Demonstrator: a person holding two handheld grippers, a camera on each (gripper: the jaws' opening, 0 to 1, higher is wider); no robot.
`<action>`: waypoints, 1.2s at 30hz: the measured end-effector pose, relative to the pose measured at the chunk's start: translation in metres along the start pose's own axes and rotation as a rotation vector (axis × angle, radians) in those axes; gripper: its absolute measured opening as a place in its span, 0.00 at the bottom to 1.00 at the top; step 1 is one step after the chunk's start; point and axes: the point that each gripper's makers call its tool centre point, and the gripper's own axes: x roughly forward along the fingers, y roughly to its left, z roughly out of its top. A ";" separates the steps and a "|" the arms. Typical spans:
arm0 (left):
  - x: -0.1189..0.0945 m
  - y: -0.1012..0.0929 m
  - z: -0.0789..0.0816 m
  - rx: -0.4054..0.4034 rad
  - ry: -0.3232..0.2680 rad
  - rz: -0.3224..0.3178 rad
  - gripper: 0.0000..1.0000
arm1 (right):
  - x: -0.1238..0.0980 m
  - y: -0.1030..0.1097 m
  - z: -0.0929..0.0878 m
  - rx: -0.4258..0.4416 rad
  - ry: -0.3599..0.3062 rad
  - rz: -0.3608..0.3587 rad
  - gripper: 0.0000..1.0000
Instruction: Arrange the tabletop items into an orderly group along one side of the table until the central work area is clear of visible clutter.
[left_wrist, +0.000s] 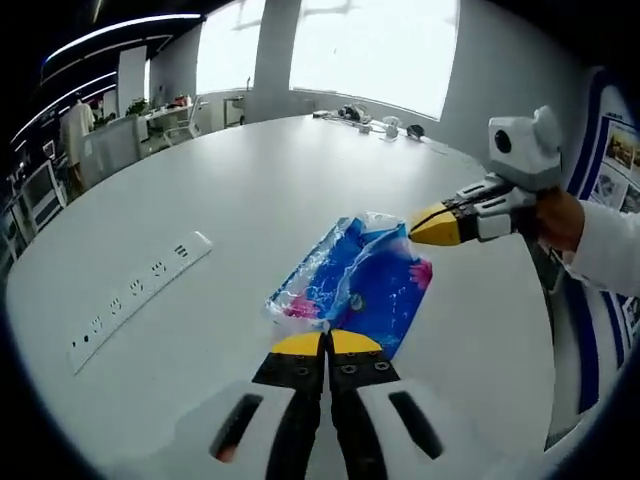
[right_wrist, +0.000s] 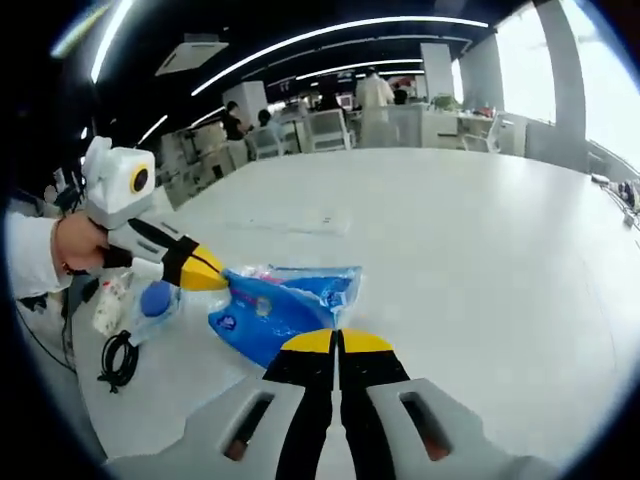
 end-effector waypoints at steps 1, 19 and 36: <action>0.005 0.000 -0.002 0.001 0.005 0.002 0.00 | 0.003 -0.002 -0.003 0.008 0.003 0.003 0.00; 0.020 0.003 -0.020 -0.012 0.020 0.016 0.00 | 0.022 -0.010 -0.028 0.026 0.037 0.004 0.00; 0.020 0.000 -0.026 -0.033 0.023 0.022 0.09 | 0.022 -0.019 -0.031 0.048 0.028 -0.024 0.12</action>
